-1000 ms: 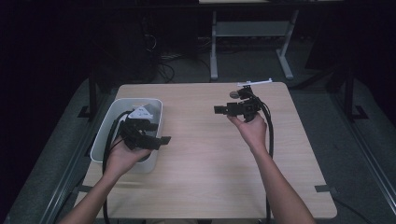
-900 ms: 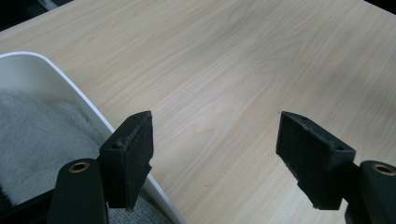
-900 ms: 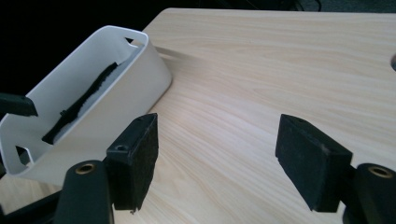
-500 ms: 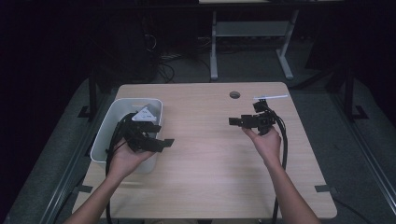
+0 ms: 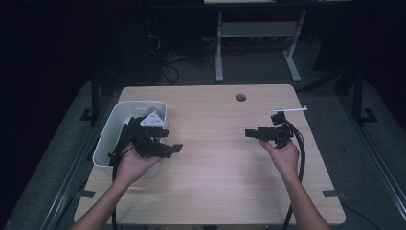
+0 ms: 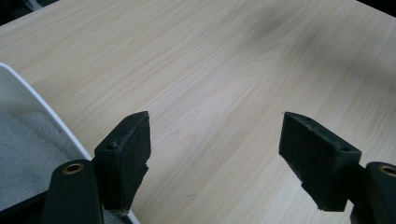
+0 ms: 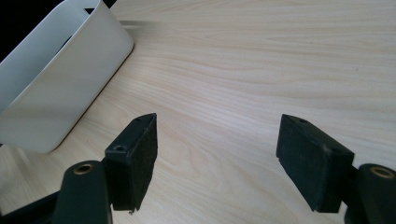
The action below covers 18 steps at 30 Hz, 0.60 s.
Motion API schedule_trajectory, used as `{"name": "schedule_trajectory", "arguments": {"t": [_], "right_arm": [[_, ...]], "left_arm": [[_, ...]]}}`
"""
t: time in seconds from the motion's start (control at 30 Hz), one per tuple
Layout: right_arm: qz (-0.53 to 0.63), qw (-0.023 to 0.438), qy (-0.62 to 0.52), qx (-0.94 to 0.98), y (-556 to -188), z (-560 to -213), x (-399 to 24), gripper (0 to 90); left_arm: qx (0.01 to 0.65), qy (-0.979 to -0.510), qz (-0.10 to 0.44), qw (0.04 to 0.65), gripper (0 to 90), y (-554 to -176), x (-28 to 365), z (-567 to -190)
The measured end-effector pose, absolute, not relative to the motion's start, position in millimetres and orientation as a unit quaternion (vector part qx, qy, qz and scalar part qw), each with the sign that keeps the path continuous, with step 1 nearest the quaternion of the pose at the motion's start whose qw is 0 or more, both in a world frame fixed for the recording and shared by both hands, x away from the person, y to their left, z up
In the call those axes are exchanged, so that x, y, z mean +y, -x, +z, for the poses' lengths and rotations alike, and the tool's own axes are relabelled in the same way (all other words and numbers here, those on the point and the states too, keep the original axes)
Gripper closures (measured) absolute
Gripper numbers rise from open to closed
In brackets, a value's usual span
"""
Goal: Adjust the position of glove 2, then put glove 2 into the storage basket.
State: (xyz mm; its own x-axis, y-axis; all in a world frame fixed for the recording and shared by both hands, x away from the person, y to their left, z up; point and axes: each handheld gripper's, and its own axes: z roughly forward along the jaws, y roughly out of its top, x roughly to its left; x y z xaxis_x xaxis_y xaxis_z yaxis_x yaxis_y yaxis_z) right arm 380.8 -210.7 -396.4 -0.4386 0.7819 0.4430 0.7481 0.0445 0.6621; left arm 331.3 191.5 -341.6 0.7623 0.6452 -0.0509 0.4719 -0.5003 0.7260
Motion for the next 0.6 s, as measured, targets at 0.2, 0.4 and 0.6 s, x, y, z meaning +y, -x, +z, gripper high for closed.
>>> {"name": "schedule_trajectory", "arguments": {"t": [0.2, 0.4, 0.6], "right_arm": [[0.438, 0.016, -0.534, 0.723, -373, -401, -219, 28.2], [0.437, 0.014, -0.543, 0.717, -364, -410, -231, 28.1], [0.434, 0.014, -0.551, 0.712, -355, -419, -242, 27.9]], "left_arm": [[0.324, -0.859, 0.111, 0.380, 23.7, -331, 188, -344], [0.322, -0.860, 0.108, 0.381, 23.1, -328, 185, -348], [0.319, -0.862, 0.106, 0.380, 23.0, -328, 179, -350]]}}
